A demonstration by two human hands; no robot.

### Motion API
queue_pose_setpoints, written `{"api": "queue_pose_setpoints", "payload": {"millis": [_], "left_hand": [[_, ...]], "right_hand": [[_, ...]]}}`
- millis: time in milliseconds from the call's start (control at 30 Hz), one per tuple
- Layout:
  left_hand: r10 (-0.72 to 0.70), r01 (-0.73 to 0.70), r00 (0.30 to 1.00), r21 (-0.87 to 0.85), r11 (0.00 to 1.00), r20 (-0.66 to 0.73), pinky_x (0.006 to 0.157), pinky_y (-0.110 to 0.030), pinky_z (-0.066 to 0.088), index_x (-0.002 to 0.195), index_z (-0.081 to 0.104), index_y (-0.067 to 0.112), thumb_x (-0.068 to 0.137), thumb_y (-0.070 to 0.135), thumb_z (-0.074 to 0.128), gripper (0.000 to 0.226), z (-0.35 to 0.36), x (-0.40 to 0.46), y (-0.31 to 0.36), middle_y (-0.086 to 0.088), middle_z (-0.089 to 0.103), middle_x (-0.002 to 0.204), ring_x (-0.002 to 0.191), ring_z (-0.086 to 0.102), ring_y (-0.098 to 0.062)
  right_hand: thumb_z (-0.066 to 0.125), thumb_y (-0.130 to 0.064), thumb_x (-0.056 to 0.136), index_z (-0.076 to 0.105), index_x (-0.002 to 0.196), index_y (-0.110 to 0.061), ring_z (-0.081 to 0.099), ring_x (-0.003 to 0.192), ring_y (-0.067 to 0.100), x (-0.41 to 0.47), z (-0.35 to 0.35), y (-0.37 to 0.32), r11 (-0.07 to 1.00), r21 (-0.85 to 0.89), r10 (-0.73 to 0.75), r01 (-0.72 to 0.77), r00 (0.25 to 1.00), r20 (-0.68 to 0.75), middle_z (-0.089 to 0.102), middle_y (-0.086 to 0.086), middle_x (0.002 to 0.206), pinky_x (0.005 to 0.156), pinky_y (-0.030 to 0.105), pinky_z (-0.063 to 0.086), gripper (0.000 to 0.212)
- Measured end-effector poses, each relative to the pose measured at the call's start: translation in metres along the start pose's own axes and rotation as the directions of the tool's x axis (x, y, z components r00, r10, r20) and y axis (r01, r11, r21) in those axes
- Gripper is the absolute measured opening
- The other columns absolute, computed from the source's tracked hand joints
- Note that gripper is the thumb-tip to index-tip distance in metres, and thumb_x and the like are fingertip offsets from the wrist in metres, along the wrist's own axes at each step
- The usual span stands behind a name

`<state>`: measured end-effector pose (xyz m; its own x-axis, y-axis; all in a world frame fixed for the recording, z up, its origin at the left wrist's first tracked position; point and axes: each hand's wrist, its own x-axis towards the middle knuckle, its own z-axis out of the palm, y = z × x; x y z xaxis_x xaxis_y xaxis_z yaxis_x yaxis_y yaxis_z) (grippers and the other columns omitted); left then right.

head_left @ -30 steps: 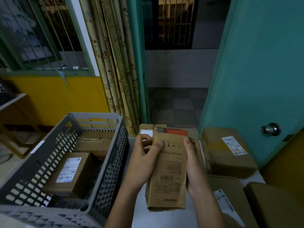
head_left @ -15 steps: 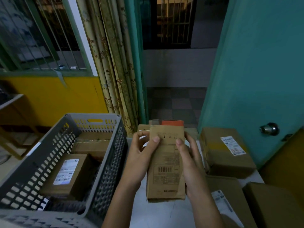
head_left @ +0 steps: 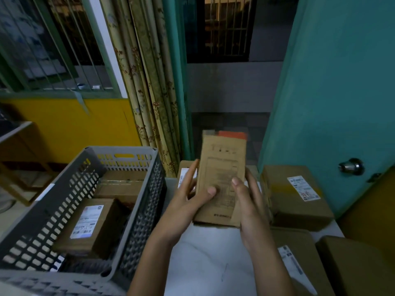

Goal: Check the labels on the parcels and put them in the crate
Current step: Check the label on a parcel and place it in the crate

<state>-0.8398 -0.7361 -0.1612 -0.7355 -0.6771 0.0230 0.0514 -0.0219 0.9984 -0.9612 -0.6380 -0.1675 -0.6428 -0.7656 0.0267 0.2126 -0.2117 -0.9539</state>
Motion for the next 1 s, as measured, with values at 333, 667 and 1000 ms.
{"api": "queue_pose_setpoints", "payload": {"millis": [333,667,1000], "left_hand": [[0.026,-0.025,0.997,0.018,1.000,-0.071,0.093,-0.024,0.055,0.141,0.052,0.036,0.097,0.029,0.064,0.047,0.005,0.002,0.000,0.014,0.071,0.126,0.117,0.066,-0.006],[0.018,-0.015,0.994,0.028,0.999,-0.112,0.094,-0.026,0.053,0.137,0.056,0.035,0.099,0.034,0.057,0.038,0.007,0.000,-0.008,0.013,0.070,0.127,0.120,0.065,-0.007],[0.098,-0.081,0.986,0.129,0.988,-0.135,0.086,-0.007,0.049,0.122,0.042,0.054,0.088,0.037,0.067,0.045,0.016,0.000,0.004,0.045,0.062,0.112,0.113,0.059,0.016]], "right_hand": [[0.073,-0.038,0.083,0.036,0.152,-0.044,0.062,0.125,0.008,0.002,-0.005,0.004,0.994,-0.107,0.019,0.000,0.983,0.182,0.065,-0.014,0.135,0.112,0.048,0.046,0.078],[0.068,-0.051,0.086,0.037,0.152,-0.042,0.069,0.109,0.001,0.007,-0.006,0.006,0.999,-0.047,-0.001,0.005,0.997,0.080,0.071,-0.015,0.125,0.079,0.023,0.060,0.074],[0.061,-0.054,0.088,0.042,0.145,-0.054,0.049,0.123,-0.015,0.003,-0.002,0.020,0.949,-0.286,-0.147,0.130,0.988,-0.040,0.048,-0.024,0.139,0.091,0.011,0.049,0.060]]}}
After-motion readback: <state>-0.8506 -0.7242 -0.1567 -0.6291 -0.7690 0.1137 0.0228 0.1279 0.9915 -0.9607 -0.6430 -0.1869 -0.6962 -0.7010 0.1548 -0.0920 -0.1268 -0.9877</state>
